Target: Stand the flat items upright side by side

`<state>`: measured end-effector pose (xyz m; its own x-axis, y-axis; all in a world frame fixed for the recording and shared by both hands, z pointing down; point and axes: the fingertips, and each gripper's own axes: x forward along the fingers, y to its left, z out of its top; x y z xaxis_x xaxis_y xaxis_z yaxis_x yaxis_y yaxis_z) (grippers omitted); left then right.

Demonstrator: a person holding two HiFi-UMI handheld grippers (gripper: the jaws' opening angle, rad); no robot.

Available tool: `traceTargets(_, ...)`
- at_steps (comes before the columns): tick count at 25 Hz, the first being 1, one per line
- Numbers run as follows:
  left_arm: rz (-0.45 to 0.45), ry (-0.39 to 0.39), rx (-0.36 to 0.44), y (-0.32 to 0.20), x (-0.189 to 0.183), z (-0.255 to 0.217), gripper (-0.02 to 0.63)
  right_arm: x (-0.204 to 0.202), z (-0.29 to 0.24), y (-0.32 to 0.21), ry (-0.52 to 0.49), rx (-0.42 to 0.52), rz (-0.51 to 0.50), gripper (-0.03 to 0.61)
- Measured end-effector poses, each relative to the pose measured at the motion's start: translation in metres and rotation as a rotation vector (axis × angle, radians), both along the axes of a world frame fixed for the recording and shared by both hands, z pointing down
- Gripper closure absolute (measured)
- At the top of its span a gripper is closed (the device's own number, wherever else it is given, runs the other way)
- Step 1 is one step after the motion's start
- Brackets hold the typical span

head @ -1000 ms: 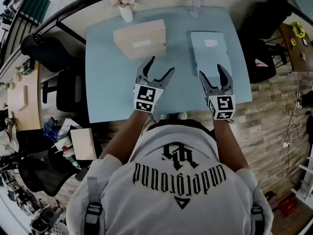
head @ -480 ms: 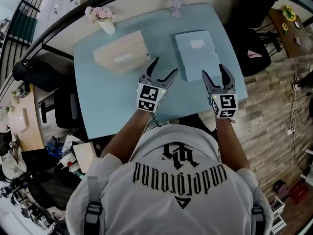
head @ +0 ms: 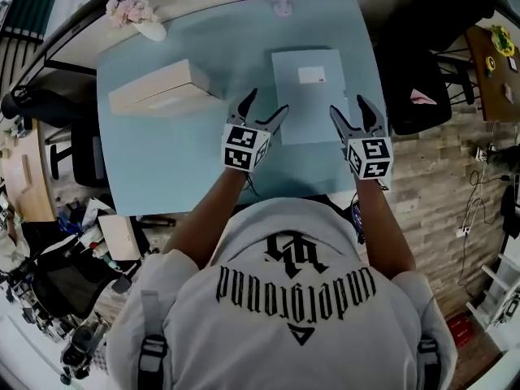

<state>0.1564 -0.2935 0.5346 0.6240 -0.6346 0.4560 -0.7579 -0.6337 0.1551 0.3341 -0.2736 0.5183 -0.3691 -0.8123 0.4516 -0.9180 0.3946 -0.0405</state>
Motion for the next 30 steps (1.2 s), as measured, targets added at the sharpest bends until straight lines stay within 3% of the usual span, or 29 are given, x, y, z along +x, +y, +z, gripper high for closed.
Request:
traceTargets(8, -0.146, -0.016, -0.307, -0.014, 0.021, 0.120, 0.239, 0.035, 0.136, -0.033, -0.091, -0.380, -0.060, 0.258)
traceTargets(16, -0.214, 0.023, -0.576, -0.020, 0.035, 0.195, 0.235, 0.038, 0.212, -0.047, -0.152, -0.610, -0.076, 0.256)
traceTargets(19, -0.204, 0.004, -0.610, -0.020, 0.045, 0.206, 0.278, 0.036, 0.220, -0.048, -0.194, -0.653, -0.089, 0.261)
traceTargets(23, -0.220, -0.019, -0.602, -0.020, 0.042, 0.209, 0.281, 0.032, 0.222, -0.048, -0.197, -0.657, -0.108, 0.267)
traceTargets(30, -0.222, -0.072, -0.553, -0.027, 0.049, 0.197, 0.287, 0.039, 0.209, -0.053, -0.138, -0.619, -0.090, 0.272)
